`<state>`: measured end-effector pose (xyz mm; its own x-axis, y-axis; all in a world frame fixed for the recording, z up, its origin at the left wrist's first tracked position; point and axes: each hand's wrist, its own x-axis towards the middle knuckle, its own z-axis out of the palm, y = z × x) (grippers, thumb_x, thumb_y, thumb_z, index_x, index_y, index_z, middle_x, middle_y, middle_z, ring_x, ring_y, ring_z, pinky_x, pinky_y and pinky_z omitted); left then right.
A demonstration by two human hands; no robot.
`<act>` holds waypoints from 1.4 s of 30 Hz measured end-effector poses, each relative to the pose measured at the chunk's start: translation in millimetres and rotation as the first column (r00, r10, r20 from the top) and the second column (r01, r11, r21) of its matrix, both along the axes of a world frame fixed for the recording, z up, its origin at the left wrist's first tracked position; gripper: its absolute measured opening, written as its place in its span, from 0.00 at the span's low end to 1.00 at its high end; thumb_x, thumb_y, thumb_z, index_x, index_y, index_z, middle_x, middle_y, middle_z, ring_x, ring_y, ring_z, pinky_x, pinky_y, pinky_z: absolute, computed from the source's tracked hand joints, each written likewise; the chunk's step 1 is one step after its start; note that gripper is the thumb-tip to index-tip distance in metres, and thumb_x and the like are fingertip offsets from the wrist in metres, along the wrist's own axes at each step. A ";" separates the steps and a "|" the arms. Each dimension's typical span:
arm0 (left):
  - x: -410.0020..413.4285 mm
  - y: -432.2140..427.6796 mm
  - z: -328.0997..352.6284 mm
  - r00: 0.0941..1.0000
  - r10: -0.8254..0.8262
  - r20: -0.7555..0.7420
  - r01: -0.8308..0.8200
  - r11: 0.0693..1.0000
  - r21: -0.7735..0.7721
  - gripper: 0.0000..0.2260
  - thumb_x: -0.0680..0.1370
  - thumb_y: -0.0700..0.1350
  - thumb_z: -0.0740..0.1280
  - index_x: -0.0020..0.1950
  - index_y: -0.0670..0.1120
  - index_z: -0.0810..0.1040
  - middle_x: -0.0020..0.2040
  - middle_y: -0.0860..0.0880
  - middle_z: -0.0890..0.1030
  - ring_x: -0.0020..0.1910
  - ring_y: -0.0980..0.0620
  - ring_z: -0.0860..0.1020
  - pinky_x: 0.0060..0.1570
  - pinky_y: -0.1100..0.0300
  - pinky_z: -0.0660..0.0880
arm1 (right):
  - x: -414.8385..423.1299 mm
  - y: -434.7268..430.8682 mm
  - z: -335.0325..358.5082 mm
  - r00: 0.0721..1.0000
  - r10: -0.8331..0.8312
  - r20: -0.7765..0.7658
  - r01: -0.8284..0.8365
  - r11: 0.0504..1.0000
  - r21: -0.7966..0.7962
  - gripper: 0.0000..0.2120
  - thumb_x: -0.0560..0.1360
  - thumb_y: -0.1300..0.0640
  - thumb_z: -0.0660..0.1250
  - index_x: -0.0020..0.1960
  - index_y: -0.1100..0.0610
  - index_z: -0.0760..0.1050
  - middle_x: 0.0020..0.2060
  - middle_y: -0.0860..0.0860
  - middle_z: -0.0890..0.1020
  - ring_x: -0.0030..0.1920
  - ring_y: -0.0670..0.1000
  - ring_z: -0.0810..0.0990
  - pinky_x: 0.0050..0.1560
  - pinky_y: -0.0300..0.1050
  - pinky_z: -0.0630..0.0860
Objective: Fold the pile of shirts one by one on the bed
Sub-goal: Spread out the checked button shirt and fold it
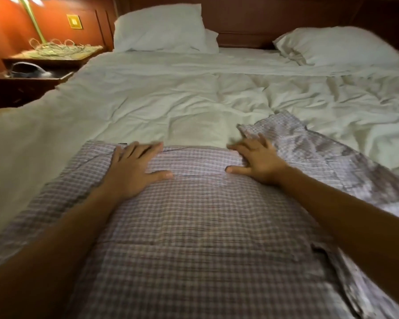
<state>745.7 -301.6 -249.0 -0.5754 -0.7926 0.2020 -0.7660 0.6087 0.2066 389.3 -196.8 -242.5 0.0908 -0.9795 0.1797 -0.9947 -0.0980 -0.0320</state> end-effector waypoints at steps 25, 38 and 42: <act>136.4 148.1 85.8 0.914 -0.204 0.352 0.279 0.944 -0.176 0.20 0.71 0.37 0.76 0.59 0.52 0.79 0.55 0.54 0.77 0.53 0.52 0.80 0.46 0.58 0.75 | -21.2 300.8 97.1 0.925 0.032 -0.378 -0.086 0.988 -0.128 0.24 0.65 0.45 0.79 0.59 0.47 0.80 0.42 0.46 0.80 0.40 0.51 0.83 0.39 0.50 0.73; 160.7 162.9 75.9 0.973 0.083 0.217 -0.151 0.936 0.318 0.21 0.84 0.43 0.60 0.77 0.53 0.65 0.69 0.45 0.77 0.49 0.50 0.81 0.47 0.60 0.76 | -5.0 356.9 125.6 0.994 -0.083 0.077 0.089 0.992 -0.089 0.19 0.68 0.54 0.80 0.56 0.44 0.78 0.47 0.39 0.77 0.44 0.42 0.78 0.41 0.37 0.75; 157.9 159.8 71.0 0.953 0.086 0.290 -0.165 0.952 0.259 0.23 0.85 0.42 0.58 0.80 0.50 0.59 0.80 0.47 0.61 0.71 0.46 0.72 0.65 0.63 0.68 | -5.3 352.2 134.7 0.954 -0.192 0.228 0.217 0.972 -0.089 0.17 0.64 0.55 0.82 0.45 0.43 0.78 0.31 0.45 0.78 0.33 0.42 0.76 0.34 0.31 0.68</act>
